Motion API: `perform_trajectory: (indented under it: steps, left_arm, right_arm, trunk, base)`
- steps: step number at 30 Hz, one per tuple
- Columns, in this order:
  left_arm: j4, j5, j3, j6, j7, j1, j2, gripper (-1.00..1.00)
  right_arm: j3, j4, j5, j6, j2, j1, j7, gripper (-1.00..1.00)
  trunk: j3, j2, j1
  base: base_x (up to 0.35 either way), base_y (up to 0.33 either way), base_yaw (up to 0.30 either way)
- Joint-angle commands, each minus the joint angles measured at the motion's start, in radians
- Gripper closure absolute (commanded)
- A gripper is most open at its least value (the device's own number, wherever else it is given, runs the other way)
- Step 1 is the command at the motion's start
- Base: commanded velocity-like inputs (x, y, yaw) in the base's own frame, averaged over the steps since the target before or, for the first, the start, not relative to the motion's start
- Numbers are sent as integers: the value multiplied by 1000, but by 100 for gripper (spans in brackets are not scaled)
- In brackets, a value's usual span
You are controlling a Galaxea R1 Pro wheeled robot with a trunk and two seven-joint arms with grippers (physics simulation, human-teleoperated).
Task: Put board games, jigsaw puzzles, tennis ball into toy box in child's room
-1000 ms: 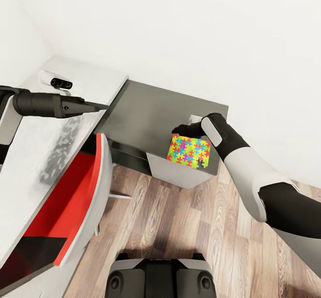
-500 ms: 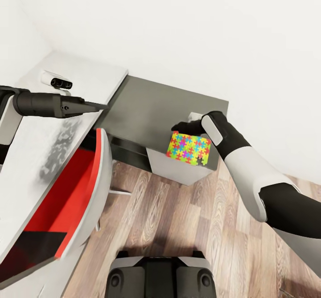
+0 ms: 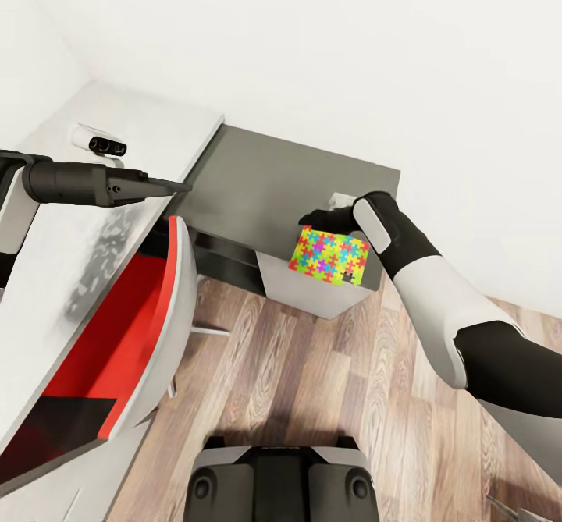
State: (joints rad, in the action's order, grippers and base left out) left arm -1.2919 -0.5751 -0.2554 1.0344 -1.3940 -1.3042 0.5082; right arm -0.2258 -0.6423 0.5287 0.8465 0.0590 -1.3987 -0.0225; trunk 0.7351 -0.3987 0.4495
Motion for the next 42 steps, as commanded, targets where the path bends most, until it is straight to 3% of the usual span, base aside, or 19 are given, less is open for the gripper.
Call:
perform_trajectory:
  steps: [1,42]
  left_arm:
    - [0,-3,-2,10,-2,-1,1,-100]
    - [0,-3,-2,10,-3,-1,0,-100]
  right_arm:
    - [-3,87,-7,3,0,0,-4,-100]
    - [-2,87,-7,3,-3,0,-2,-100]
  trunk:
    - [2,-1,1]
    - [-3,-1,1]
  base:
    - [-123,0,0]
    - [-16,0,-13]
